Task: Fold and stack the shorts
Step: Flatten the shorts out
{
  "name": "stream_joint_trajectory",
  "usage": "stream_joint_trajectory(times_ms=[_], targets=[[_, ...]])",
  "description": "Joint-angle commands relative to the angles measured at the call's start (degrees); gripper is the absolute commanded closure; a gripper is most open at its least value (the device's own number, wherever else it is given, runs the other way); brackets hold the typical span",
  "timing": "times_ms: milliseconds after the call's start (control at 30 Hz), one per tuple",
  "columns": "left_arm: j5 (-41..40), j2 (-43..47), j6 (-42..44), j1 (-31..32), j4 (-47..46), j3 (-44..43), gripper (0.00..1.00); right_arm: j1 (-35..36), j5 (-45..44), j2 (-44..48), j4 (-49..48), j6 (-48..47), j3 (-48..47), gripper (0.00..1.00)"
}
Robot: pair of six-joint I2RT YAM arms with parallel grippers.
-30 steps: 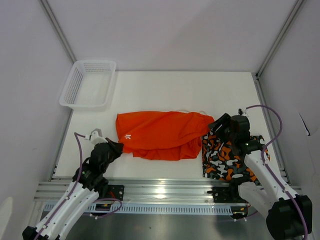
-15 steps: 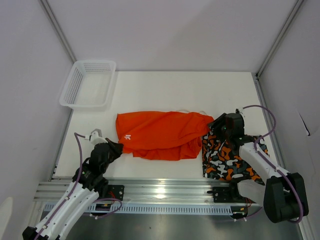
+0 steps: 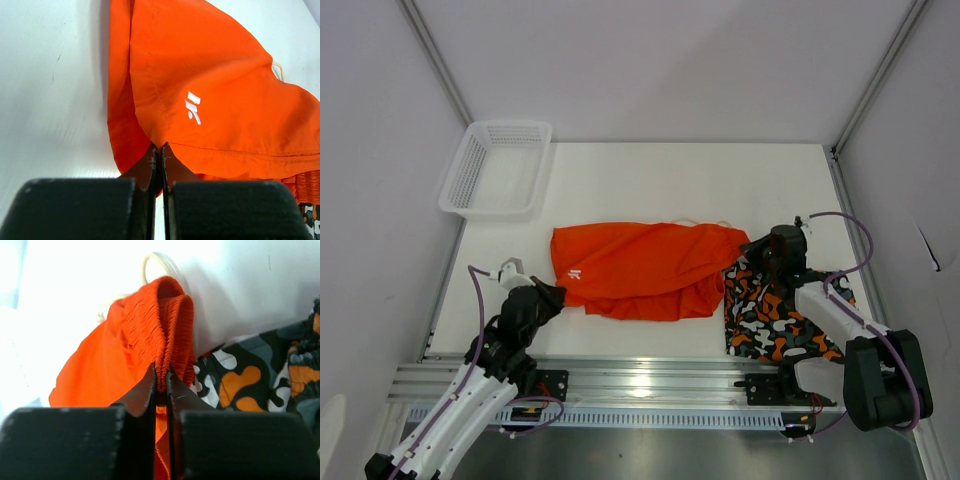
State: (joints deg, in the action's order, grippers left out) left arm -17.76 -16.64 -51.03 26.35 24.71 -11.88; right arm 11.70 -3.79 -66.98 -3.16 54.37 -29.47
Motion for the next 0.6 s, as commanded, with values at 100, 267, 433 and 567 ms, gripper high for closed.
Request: stream_joint_trajectory(times_ms=[100, 267, 433, 567], targets=[[-2.01, -1.01, -0.13, -0.51, 0.34, -7.26, 1.0, -2.21, -0.87, -0.52, -3.45, 0.48, -4.87, 1.0], [-4.12, -5.41, 1.27, -0.51, 0.08, -19.45, 1.0, -3.0, 2.2, 0.79, 0.69, -0.75, -12.44, 1.0], [-8.69, -10.24, 6.36, -0.51, 2.09, -32.84, 1.0, -2.91, 5.98, 3.52, 6.4, -1.9, -21.3, 1.0], [-12.91, -12.97, 10.24, -0.51, 5.43, -46.78, 1.0, -2.92, 8.71, 6.77, 11.14, -2.34, -25.8, 1.0]])
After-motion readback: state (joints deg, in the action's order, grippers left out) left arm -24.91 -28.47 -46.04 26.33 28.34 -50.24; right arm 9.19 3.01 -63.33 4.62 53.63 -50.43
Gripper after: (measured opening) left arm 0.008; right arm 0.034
